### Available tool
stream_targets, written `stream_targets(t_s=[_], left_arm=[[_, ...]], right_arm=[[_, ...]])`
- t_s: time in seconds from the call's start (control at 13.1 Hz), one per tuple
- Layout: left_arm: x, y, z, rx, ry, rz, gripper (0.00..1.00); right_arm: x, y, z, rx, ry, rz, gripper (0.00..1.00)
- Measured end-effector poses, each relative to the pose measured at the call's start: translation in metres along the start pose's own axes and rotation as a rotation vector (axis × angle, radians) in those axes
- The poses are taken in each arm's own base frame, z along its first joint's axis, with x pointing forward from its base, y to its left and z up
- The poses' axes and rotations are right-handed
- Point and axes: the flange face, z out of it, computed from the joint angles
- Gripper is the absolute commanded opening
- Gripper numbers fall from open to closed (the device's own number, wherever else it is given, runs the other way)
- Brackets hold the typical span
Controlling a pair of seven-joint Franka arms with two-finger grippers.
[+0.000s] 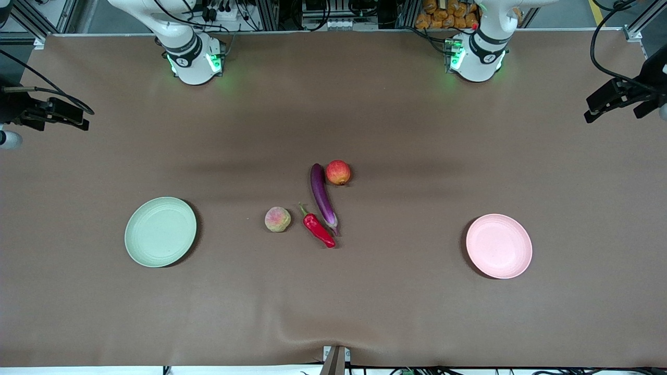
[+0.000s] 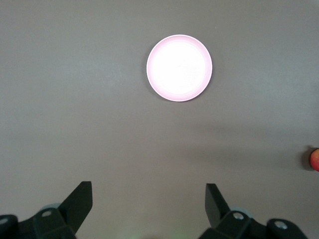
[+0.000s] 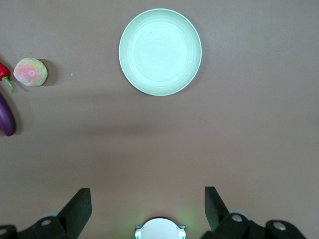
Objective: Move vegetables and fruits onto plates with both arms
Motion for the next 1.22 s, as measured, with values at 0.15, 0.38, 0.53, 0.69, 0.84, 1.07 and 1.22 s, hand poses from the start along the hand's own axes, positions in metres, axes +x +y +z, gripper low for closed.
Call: stream_targets(t_s=[0.15, 0.38, 0.53, 0.69, 0.84, 1.07, 1.22], left_arm=[[-0.001, 0.0, -0.002, 0.0, -0.002, -0.001, 1.0], [0.0, 0.0, -0.002, 0.0, -0.002, 0.0, 1.0], [0.005, 0.002, 0.005, 0.002, -0.014, 0.003, 1.0], [0.017, 0.027, 0.03, 0.0, -0.058, 0.038, 1.0], [0.036, 0.085, 0.072, -0.002, -0.077, 0.034, 1.0], [0.049, 0.199, 0.151, -0.015, -0.089, -0.047, 1.0], [0.045, 0.27, 0.196, -0.037, -0.073, -0.119, 1.0]], right_arm=[[0.0, 0.0, 0.0, 0.001, 0.0, -0.001, 1.0], [0.0, -0.001, 0.0, 0.001, 0.001, -0.001, 1.0], [0.0, -0.001, 0.0, 0.001, 0.001, -0.001, 1.0], [0.0, -0.001, 0.0, 0.002, 0.001, -0.002, 1.0], [0.0, -0.001, 0.0, 0.002, 0.001, -0.002, 1.0], [0.0, -0.001, 0.0, 0.002, 0.001, -0.002, 1.0], [0.0, -0.001, 0.0, 0.002, 0.001, -0.002, 1.0]])
